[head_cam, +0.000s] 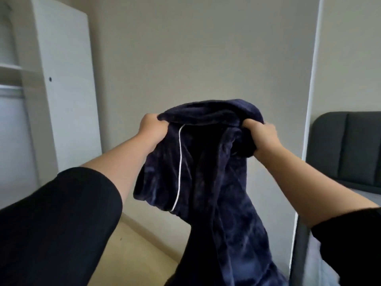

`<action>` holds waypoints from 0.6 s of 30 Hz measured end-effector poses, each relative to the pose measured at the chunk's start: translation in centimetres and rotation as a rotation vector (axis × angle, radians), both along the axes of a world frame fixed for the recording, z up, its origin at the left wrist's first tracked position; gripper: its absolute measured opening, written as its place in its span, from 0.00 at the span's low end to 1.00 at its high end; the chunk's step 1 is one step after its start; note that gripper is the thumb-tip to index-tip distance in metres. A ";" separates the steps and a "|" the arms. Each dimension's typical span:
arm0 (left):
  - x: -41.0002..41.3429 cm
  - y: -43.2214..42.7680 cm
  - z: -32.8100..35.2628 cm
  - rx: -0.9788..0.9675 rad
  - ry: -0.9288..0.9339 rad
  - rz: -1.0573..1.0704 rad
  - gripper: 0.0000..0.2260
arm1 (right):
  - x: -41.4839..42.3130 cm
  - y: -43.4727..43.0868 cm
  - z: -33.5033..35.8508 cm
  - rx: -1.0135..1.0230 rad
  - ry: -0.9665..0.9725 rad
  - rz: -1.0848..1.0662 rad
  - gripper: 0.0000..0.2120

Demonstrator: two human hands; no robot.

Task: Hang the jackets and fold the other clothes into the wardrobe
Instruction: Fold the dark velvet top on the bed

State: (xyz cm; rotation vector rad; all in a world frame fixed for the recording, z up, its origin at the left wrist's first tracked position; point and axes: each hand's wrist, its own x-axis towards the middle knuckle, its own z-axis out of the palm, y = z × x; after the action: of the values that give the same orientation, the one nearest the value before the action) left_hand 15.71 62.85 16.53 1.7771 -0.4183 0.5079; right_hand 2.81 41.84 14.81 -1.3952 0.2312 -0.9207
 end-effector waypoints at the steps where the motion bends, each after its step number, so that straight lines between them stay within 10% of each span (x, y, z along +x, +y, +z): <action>1: -0.2 0.4 0.7 -0.011 -0.011 0.016 0.14 | -0.1 -0.6 -0.2 -0.129 0.075 -0.122 0.02; 10: -2.4 0.8 4.0 0.316 -0.149 -0.075 0.16 | -0.2 -2.3 -1.2 -0.545 0.311 -0.404 0.20; 16: -4.6 -1.1 4.8 0.260 -0.118 -0.181 0.15 | 0.6 2.3 -1.2 -0.708 0.312 0.153 0.44; 18: -5.3 -1.9 4.7 0.258 -0.126 -0.245 0.14 | 1.1 3.4 -2.1 -0.854 0.392 0.099 0.36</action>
State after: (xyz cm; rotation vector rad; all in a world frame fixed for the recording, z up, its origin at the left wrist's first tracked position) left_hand 10.42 61.00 21.26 1.9121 -0.8092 0.4069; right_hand 3.94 45.23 12.70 -2.3581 0.0510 -0.6693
